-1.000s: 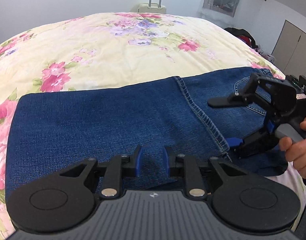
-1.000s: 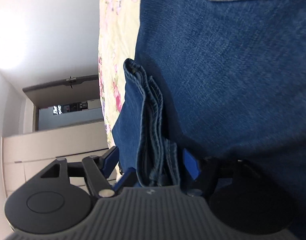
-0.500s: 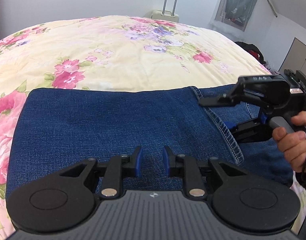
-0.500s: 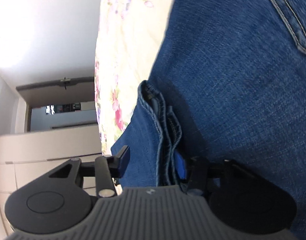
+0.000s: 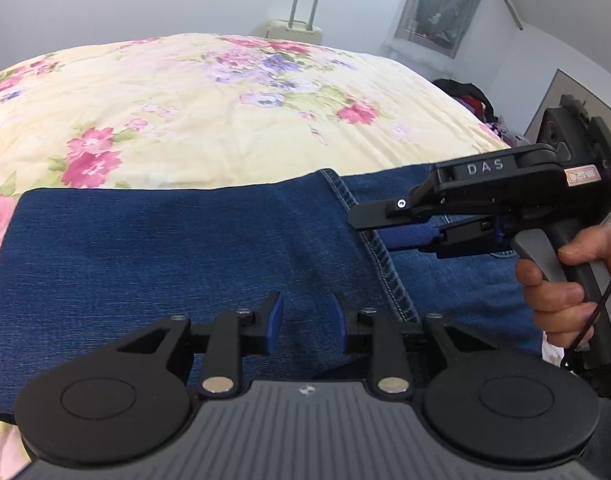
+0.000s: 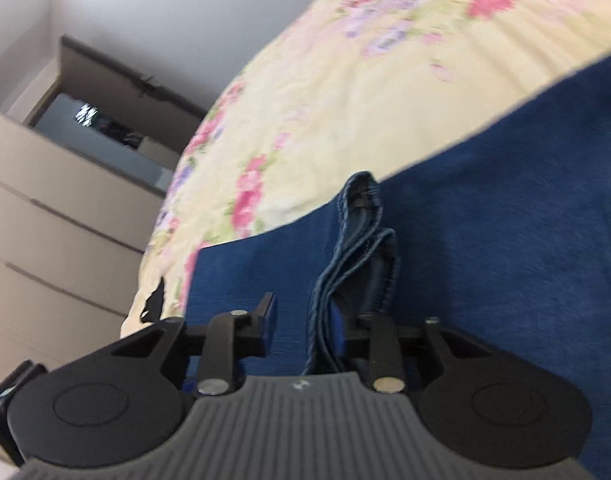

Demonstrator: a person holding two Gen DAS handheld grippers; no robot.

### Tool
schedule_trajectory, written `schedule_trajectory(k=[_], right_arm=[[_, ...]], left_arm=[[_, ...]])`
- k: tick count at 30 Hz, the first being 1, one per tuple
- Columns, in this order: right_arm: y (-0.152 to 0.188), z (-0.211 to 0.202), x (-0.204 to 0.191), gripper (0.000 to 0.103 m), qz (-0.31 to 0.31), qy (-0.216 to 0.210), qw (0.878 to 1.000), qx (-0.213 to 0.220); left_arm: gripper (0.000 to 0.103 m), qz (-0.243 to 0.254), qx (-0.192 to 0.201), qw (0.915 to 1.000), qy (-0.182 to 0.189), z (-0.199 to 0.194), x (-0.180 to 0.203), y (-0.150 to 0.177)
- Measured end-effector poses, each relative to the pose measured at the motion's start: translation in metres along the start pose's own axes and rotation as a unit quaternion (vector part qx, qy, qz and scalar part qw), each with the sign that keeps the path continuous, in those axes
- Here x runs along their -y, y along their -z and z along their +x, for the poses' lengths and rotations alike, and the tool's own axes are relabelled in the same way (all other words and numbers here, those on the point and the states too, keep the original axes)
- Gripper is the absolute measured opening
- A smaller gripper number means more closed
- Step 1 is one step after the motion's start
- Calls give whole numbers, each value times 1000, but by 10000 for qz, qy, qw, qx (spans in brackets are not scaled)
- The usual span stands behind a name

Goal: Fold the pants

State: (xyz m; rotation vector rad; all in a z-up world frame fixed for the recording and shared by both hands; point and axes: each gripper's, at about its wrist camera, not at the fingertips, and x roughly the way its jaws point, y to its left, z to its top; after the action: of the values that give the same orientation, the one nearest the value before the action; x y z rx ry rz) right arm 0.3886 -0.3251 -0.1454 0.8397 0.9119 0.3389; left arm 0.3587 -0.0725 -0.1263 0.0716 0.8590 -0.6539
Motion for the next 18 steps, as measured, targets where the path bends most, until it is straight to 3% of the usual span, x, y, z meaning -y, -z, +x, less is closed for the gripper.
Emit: schedule_trajectory(k=[1, 5, 7, 11, 14, 18], right_arm=[[1, -4, 10, 37, 208, -28, 9998, 12], [1, -13, 41, 37, 837, -111, 9963, 180], [2, -11, 57, 28, 989, -73, 9947, 267], [-8, -6, 74, 18, 752, 226, 9968, 149], [-14, 24, 79, 17, 773, 7, 9969, -108], [-19, 50, 75, 13, 527, -76, 9986, -75]], left_arm=[[33, 31, -18, 10000, -11, 2, 2, 0], [33, 39, -67, 9999, -112, 8, -1, 0], [33, 40, -86, 9998, -180, 10, -3, -2], [33, 73, -163, 9995, -274, 17, -8, -7], [33, 18, -246, 9991, -351, 22, -13, -7], [33, -61, -355, 9985, -413, 26, -21, -2]])
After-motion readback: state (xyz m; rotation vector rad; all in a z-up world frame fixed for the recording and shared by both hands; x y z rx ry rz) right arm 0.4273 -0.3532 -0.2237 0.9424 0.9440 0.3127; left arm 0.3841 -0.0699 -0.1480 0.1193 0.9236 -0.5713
